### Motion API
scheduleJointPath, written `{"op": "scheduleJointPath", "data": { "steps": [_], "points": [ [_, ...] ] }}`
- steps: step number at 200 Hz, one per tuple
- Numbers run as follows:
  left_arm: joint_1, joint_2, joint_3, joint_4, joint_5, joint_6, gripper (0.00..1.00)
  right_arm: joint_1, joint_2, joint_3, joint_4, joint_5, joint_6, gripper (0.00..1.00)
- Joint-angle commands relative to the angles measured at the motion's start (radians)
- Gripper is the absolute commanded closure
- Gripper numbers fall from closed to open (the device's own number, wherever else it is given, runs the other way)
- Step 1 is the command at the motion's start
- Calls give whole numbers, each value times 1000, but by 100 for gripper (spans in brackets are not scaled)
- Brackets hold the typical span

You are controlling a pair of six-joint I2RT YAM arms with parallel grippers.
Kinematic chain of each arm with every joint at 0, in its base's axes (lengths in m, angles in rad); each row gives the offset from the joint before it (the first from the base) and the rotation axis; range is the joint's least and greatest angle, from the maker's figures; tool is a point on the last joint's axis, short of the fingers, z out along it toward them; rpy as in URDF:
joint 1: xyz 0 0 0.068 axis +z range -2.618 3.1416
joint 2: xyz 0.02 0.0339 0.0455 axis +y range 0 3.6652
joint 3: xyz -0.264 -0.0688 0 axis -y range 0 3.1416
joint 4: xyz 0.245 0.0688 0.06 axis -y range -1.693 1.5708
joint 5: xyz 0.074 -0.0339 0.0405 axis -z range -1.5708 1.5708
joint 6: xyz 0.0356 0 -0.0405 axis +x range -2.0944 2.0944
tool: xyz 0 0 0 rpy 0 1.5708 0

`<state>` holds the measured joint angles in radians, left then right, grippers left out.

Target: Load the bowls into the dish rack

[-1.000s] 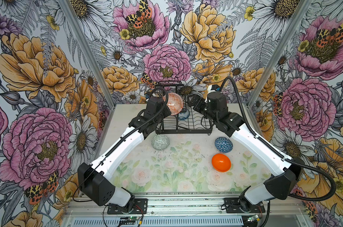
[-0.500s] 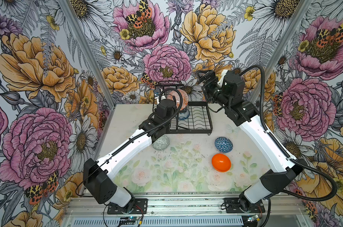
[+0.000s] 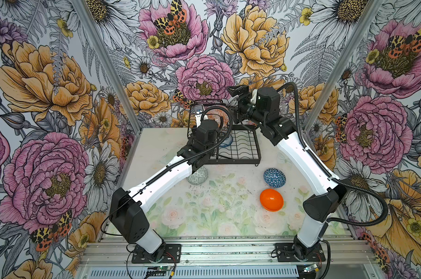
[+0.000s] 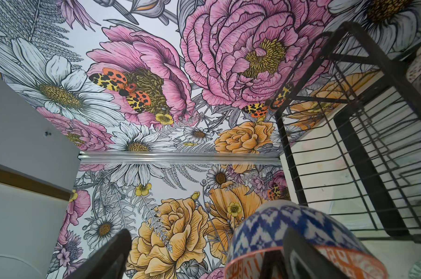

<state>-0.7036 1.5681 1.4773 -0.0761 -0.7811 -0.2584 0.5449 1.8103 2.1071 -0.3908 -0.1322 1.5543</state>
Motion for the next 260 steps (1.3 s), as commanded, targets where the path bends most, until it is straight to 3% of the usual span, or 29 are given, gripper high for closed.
{"op": "scheduleJointPath", "data": {
  "steps": [1,83,132,181,240,260],
  "points": [
    [1,-8,-3,146,-15,72,100,25,36,55,6,-56,51,7],
    [35,7,-20,226,26,140,100,67,124,155,7,-65,78,19],
    [38,21,-8,239,42,143,100,66,126,147,5,-35,60,33],
    [42,-13,-50,248,36,144,100,68,106,117,6,-15,43,56],
    [43,-38,-72,239,34,130,100,67,72,61,5,-11,41,78],
    [42,-42,-72,240,34,128,100,68,64,47,5,-11,43,90]
  ]
}}
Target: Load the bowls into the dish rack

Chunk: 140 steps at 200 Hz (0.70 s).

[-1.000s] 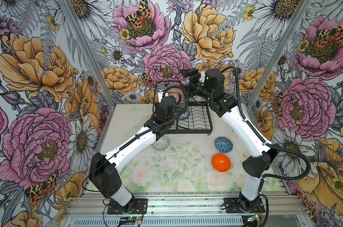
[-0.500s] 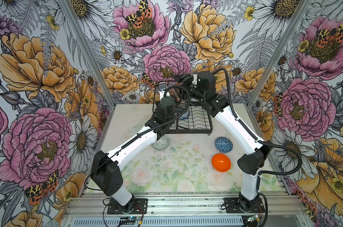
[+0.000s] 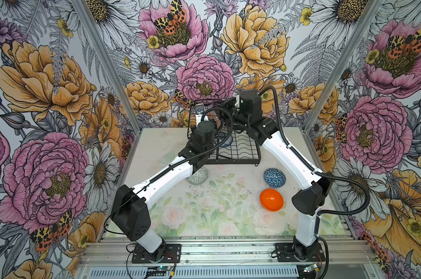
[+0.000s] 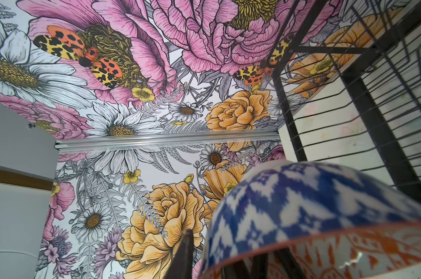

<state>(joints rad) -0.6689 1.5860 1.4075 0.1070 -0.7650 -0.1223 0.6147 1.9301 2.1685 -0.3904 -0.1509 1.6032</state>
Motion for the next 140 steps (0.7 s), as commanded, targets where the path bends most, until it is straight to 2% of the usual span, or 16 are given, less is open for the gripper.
{"op": "scheduleJointPath", "data": {
  "steps": [1,22,83,99,140],
  "points": [
    [8,-60,-3,57,17,-8,100,-2,-57,-15,5,6,-6,91],
    [7,-62,-1,57,18,-5,100,-3,-60,-20,5,9,-5,100],
    [12,-72,2,30,24,-3,98,-11,-66,-22,5,10,-13,100],
    [15,-80,-5,27,25,-5,92,-13,-66,-22,5,6,-23,100],
    [23,-100,-23,0,26,-34,61,-19,-74,-20,5,12,-45,100]
  ]
}}
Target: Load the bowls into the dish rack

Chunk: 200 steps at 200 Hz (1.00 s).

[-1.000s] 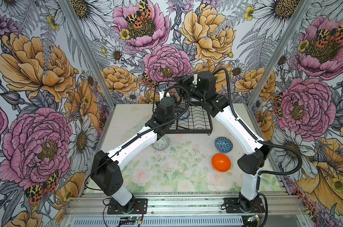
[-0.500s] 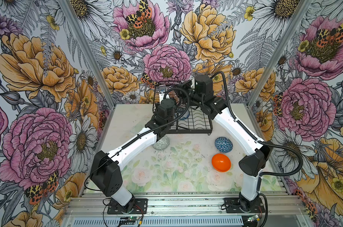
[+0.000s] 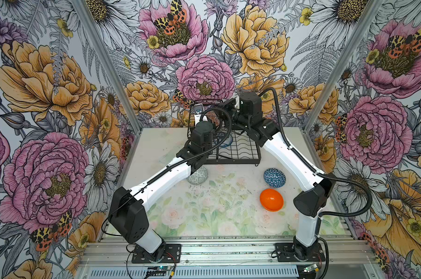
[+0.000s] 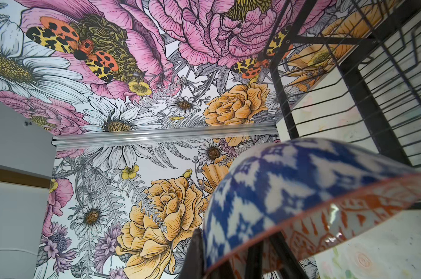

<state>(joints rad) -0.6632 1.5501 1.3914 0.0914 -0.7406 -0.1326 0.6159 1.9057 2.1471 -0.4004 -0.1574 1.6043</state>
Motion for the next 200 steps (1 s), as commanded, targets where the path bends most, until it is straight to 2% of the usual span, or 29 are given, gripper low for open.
{"op": "scheduleJointPath", "data": {
  "steps": [1,16,27,63,87,131,166,200],
  "points": [
    [17,-64,-7,14,2,-25,61,-21,-49,1,15,19,-47,100],
    [20,-74,-11,-12,3,-38,59,-26,-52,-2,15,18,-55,100],
    [23,-85,-19,-23,7,-49,52,-32,-57,-10,15,16,-61,100],
    [31,-118,-32,-68,20,-74,25,-54,-87,-54,15,25,-84,100],
    [39,-129,-21,-120,45,-78,2,-81,-114,-87,14,29,-120,100],
    [42,-163,3,-189,75,-81,1,-142,-172,-162,17,23,-185,100],
    [36,-168,17,-216,145,-95,1,-216,-228,-235,21,13,-232,100],
    [-2,-141,71,-280,136,-83,1,-293,-293,-327,25,7,-284,100]
  ]
}}
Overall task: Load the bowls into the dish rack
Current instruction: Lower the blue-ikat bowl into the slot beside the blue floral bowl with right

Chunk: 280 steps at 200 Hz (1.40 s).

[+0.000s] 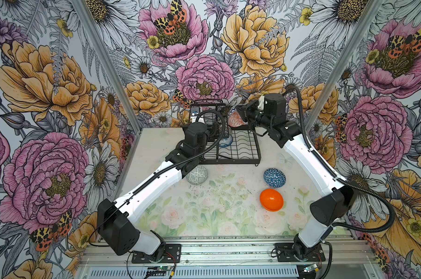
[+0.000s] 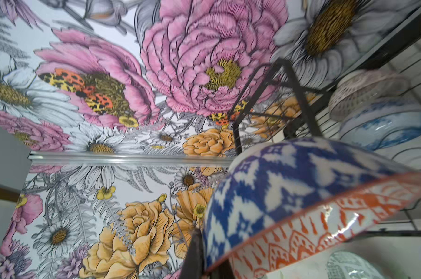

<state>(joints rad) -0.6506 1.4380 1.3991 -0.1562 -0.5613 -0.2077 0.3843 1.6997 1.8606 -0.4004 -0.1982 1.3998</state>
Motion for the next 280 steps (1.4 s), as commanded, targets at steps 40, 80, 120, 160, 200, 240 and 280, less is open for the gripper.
{"op": "scheduleJointPath", "data": {
  "steps": [40,80,120,160,200,240,280],
  "points": [
    [-61,-14,98,-95,-81,-3,1,-145,-160,-182,56,23,-90,100],
    [-115,-22,107,-154,-129,-28,1,-185,-208,-309,95,3,-106,100],
    [-136,-39,88,-201,-123,-35,1,-188,-227,-431,206,-11,-111,100],
    [-90,-46,48,-201,-75,-30,1,-172,-229,-570,444,-2,-154,100],
    [11,-57,7,-184,32,-80,1,-125,-169,-608,574,2,-217,100],
    [66,-76,-61,-143,83,-50,1,-53,-93,-614,635,2,-293,100],
    [100,-122,-157,-88,128,-45,1,-6,-40,-668,723,10,-309,100]
  ]
}}
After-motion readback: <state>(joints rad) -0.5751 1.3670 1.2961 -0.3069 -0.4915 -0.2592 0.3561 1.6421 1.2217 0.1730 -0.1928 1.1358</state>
